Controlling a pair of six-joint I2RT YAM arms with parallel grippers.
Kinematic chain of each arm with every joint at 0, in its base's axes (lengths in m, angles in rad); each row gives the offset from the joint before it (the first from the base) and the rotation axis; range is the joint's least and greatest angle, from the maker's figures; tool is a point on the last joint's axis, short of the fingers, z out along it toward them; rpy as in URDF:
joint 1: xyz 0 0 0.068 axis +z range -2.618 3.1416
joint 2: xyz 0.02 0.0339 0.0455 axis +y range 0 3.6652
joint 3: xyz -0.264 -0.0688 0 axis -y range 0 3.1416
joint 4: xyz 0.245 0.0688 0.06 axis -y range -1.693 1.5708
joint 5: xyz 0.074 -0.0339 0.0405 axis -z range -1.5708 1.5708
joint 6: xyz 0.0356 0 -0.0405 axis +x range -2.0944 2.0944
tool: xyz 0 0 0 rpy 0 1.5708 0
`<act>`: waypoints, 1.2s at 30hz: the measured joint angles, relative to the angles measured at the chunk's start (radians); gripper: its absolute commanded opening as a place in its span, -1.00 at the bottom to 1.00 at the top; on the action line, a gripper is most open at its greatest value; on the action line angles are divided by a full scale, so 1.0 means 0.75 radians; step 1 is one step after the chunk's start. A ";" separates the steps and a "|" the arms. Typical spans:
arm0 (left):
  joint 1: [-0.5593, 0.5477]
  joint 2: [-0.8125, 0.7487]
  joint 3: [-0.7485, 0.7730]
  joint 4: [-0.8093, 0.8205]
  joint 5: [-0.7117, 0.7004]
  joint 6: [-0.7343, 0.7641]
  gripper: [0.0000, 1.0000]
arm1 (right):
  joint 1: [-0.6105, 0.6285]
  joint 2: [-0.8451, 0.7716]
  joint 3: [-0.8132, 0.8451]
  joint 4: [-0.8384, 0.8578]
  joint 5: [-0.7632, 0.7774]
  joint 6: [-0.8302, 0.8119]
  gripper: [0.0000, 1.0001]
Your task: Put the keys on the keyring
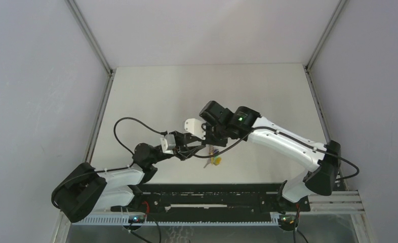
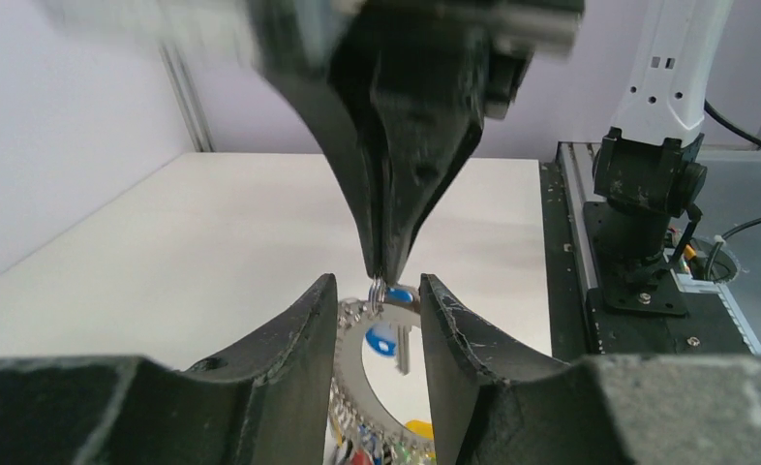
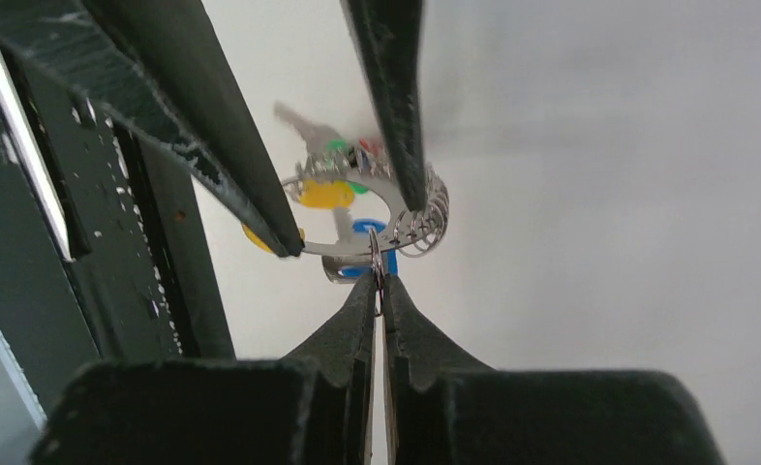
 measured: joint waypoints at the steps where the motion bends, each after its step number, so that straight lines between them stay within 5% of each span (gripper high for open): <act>1: 0.000 0.007 0.000 -0.001 0.002 0.000 -0.19 | 0.011 0.029 0.008 -0.024 0.026 -0.002 -1.00; 16: -0.011 0.211 0.005 0.015 0.019 0.000 -0.21 | 0.026 0.069 0.010 -0.093 0.062 -0.039 -1.00; 36: -0.040 0.275 0.058 0.074 0.049 -0.001 -0.53 | 0.015 0.048 0.010 -0.050 -0.062 -0.073 -1.00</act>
